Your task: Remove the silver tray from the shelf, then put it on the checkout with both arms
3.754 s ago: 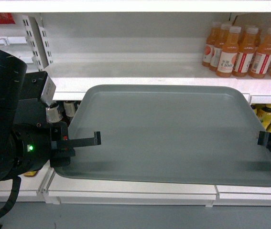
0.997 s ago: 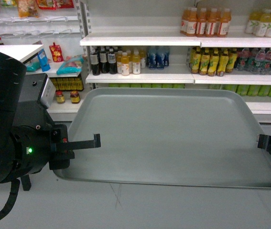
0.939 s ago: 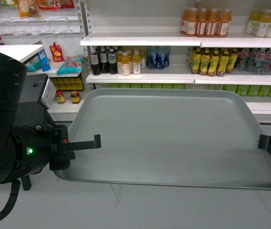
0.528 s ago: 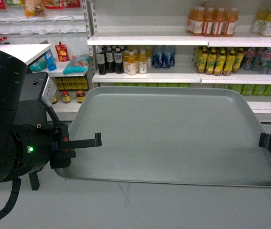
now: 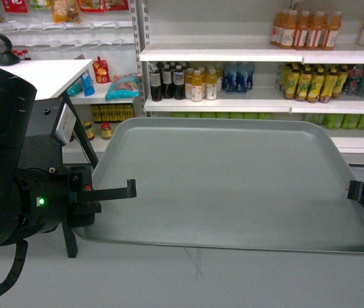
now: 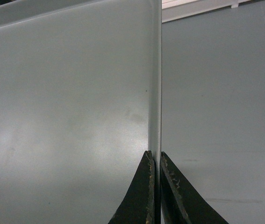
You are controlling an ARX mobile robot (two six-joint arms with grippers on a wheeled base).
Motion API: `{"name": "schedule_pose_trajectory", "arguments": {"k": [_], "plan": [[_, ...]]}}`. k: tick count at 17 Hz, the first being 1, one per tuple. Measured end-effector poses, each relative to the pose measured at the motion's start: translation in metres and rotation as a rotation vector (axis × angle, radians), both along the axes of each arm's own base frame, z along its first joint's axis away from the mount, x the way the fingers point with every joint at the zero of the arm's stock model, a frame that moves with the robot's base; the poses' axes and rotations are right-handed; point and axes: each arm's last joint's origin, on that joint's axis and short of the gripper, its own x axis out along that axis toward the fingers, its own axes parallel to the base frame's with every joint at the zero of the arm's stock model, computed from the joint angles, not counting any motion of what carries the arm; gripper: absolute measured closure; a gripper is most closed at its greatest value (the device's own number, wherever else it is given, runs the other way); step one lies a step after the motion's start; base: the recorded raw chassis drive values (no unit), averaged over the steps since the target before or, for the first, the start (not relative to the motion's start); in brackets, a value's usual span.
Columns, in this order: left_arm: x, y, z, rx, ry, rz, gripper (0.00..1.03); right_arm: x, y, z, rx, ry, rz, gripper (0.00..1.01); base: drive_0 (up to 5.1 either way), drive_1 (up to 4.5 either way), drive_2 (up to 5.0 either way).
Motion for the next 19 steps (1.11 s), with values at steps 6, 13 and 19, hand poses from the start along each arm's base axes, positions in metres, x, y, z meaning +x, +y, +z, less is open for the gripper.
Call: {"name": "schedule_pose_trajectory", "arguments": {"k": [6, 13, 19], "plan": [[0.0001, 0.0, 0.0003, 0.001, -0.003, 0.002, 1.01, 0.0006, 0.0001, 0.0006, 0.0, -0.003, -0.001, 0.99, -5.1, 2.37, 2.4], [-0.0001, 0.0001, -0.0002, 0.003, 0.002, 0.002, 1.01, 0.0006, 0.0001, 0.0007, 0.0, -0.004, -0.001, 0.99, -5.0, 2.45, 2.5], [0.0002, 0.0, 0.0004, 0.0, -0.004, 0.002, 1.01, 0.0008, 0.0, 0.0009, 0.0, -0.008, -0.001, 0.99, -5.0, 2.48, 2.5]]}}
